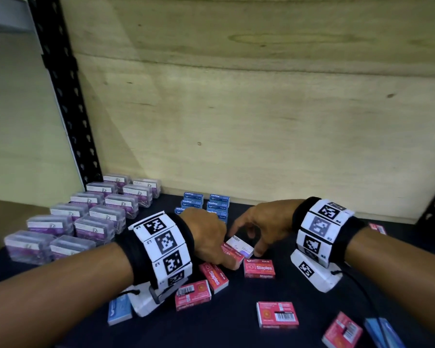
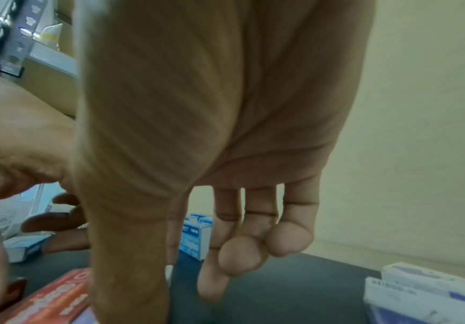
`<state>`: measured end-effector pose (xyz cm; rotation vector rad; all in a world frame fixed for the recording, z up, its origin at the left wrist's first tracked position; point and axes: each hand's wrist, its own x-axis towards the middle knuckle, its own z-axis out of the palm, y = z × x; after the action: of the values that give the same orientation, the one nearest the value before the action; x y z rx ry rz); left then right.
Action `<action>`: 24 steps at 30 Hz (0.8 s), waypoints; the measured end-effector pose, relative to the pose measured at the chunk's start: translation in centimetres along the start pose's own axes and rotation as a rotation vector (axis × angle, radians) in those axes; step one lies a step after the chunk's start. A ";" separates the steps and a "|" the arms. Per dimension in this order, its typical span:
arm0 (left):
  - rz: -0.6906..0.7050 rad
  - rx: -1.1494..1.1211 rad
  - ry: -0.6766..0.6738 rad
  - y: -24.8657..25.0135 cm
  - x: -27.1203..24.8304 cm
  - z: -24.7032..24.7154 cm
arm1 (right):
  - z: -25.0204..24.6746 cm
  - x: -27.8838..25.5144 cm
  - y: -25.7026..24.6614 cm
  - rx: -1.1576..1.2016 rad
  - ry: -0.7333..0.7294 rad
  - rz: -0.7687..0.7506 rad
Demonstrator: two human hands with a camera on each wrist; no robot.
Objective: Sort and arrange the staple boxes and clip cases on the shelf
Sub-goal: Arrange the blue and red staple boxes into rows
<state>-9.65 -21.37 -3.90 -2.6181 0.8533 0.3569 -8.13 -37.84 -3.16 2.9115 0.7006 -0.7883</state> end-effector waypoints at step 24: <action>0.162 -0.005 0.167 2.7 2.9 -3.0 | 3.0 -9.8 7.8 0.103 0.149 0.345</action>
<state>-8.65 -26.11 -2.91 -2.6179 1.1252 0.1839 -13.66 -49.37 -1.55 3.0805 0.1545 -0.5891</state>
